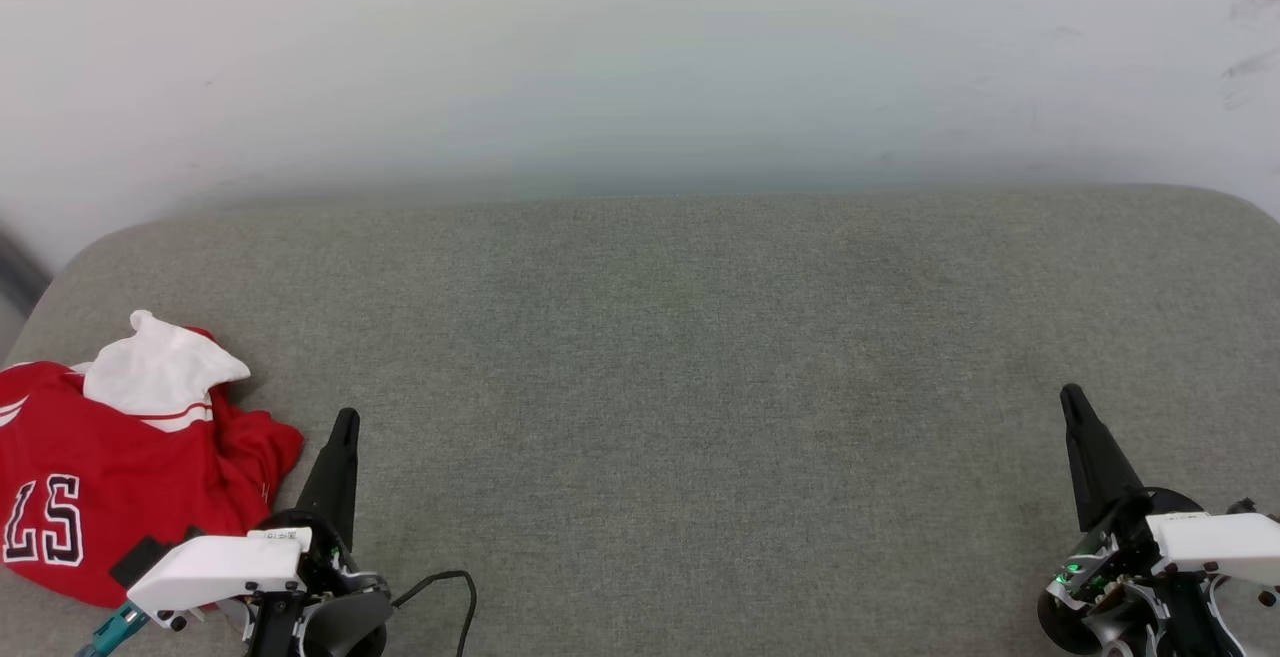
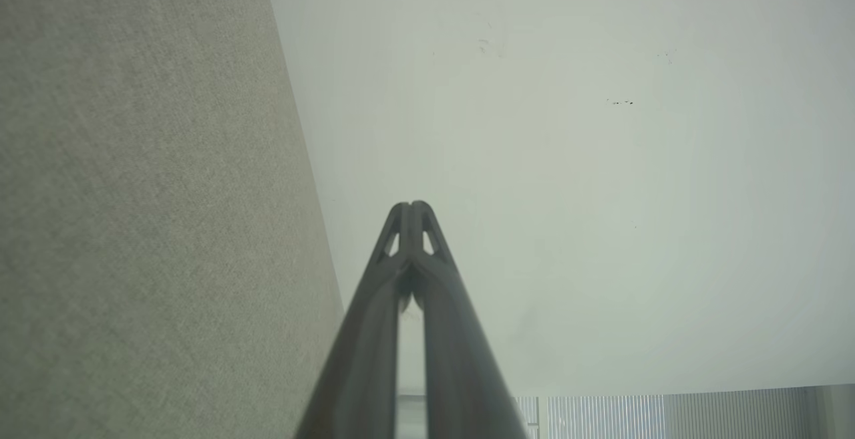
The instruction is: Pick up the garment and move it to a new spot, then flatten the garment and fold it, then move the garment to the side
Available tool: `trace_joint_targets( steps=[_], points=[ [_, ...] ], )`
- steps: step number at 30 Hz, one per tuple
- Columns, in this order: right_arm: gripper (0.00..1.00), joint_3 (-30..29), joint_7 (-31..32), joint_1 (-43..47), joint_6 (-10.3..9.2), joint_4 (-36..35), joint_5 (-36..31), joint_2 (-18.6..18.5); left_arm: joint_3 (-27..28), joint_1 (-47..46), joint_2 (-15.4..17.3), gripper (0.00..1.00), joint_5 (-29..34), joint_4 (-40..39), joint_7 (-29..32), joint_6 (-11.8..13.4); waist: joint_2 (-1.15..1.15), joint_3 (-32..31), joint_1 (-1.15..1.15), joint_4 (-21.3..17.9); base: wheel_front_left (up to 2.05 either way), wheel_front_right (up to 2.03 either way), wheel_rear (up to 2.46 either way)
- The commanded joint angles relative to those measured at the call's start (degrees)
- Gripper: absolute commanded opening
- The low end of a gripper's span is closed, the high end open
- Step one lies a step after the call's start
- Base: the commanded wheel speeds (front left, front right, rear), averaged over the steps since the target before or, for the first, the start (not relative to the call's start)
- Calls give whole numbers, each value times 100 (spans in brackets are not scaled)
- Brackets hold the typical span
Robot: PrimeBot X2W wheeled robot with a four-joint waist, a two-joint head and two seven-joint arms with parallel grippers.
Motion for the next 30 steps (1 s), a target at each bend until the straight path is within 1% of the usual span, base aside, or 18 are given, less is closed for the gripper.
trace_joint_targets(
  steps=[1, 30],
  points=[
    [0, 3, -3, -63, 0, 6, -26, 21, 4, -42, -9, 0, -9, -2, 9, -12, 0, 0, 0, 0, 0, 0, 0],
    [0, 3, -3, -63, -1, 6, -27, 21, 5, -42, -9, 0, -9, -2, 9, -12, 0, 0, 0, 0, 0, 0, 0]
  ],
)
